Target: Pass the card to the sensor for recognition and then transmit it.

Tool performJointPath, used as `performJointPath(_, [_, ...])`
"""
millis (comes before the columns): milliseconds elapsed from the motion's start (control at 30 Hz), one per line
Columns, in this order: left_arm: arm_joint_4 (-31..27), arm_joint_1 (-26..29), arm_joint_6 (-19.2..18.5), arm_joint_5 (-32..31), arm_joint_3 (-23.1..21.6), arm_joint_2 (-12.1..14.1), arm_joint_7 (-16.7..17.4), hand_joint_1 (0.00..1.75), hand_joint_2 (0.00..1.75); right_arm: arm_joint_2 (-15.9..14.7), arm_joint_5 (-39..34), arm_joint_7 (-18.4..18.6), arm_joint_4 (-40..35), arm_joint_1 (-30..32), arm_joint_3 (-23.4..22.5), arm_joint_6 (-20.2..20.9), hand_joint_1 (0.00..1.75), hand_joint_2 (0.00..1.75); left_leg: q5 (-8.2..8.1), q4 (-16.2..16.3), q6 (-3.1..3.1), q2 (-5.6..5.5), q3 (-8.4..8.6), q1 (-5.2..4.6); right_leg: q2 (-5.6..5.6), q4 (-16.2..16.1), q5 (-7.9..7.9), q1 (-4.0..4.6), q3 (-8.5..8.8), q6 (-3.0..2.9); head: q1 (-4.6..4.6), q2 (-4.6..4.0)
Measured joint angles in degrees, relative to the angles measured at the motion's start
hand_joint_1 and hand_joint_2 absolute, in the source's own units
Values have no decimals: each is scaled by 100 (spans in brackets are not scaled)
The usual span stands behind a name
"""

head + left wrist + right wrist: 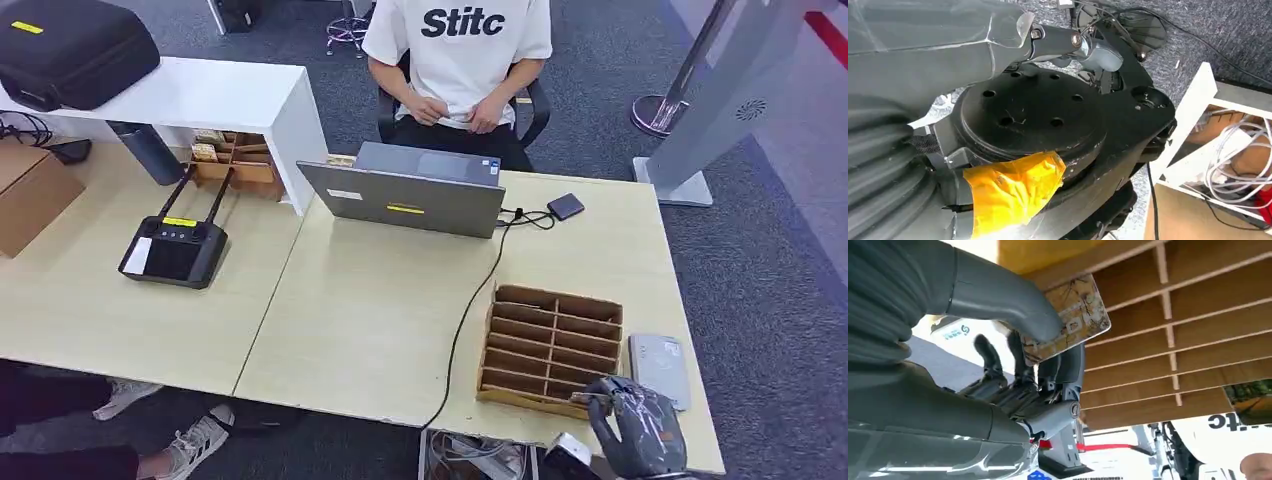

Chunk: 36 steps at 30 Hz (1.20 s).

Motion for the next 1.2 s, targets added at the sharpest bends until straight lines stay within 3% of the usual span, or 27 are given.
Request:
performJointPath(600, [0, 54, -22, -18, -2, 35, -13, 0, 175, 17, 37, -138, 13, -57, -33, -20, 175, 175, 0, 0, 0, 2, -1, 1, 1, 0, 0, 1, -1, 0, 0, 0])
performJointPath(800, [0, 54, -70, -66, -2, 41, -15, 0, 175, 59, 107, -422, -127, -349, -260, -15, 175, 175, 2, 0, -2, 5, 2, 1, 5, 0, 1, 1, 0, -1, 0, 0])
performJointPath(1000, [0, 49, -120, -105, -2, 48, -46, 0, 175, 122, -41, -809, -452, -865, -476, -319, 175, 175, 2, 0, -2, 26, 4, 1, 22, 2, 10, 1, -5, -11, 0, 0])
performJointPath(1200, [0, 51, -125, -118, -2, 48, -50, 0, 175, 177, -127, -858, -701, -1253, -594, -308, 175, 175, 6, 1, -7, 17, 5, 2, 16, 2, 10, 2, -4, -11, 0, 0])
